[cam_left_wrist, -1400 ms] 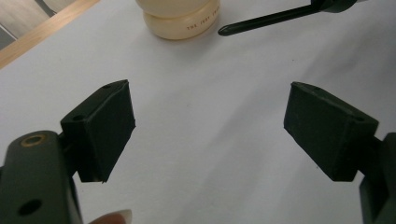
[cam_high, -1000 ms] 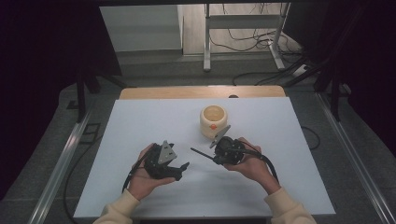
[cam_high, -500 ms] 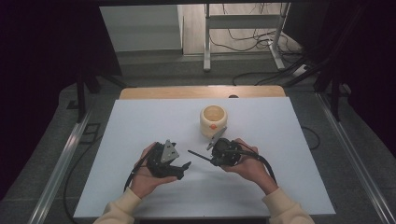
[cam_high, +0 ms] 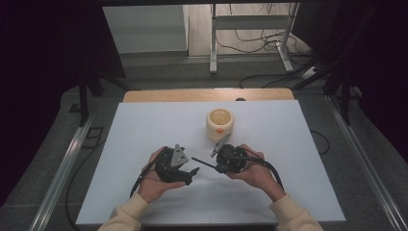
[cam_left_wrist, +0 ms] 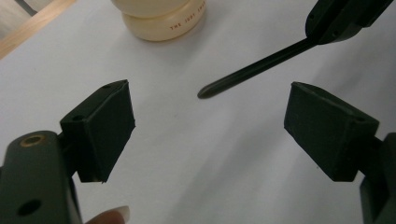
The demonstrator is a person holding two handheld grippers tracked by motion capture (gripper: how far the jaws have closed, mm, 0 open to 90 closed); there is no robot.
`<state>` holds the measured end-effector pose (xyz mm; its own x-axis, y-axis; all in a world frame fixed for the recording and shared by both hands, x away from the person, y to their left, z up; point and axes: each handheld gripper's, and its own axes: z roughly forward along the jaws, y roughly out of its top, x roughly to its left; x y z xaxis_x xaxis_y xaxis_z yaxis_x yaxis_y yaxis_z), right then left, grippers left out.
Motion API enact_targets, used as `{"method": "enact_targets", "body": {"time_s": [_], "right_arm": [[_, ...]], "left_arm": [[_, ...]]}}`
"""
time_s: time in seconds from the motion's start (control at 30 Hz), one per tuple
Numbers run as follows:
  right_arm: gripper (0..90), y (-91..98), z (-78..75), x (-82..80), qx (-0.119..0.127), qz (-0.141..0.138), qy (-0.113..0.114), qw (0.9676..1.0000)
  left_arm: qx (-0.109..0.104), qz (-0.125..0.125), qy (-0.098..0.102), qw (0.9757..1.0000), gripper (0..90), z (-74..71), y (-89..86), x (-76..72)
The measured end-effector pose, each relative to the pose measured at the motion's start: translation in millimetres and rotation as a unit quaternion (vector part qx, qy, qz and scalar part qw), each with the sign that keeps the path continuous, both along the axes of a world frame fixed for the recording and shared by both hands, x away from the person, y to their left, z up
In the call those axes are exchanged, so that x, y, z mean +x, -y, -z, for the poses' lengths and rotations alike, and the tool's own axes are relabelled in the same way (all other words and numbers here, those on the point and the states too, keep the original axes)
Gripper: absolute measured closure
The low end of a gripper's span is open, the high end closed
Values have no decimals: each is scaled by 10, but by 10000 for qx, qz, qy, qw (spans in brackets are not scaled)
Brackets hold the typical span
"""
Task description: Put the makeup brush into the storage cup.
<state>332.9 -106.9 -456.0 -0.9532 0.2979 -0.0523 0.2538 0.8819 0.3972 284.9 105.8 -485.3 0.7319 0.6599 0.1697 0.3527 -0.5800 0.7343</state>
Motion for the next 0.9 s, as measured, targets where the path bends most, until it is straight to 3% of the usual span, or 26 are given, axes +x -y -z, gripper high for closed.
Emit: {"method": "enact_targets", "body": {"time_s": [0.53,0.7,0.8,0.83,0.9], "right_arm": [[838,-70,48,-43,-74,-186,-76,9998],[838,-91,55,-61,-92,-258,-108,9996],[838,-91,51,-62,-73,-301,-113,9995],[838,-93,43,-69,-54,-336,-121,9993],[837,-99,39,-81,-48,-348,-159,9993]], "left_arm": [[326,306,-96,9990,218,93,113,85],[553,528,-148,9970,296,125,171,73],[663,584,-167,9959,398,137,197,60],[818,718,-201,9939,436,137,217,49],[940,728,-149,9928,496,140,241,34]]}}
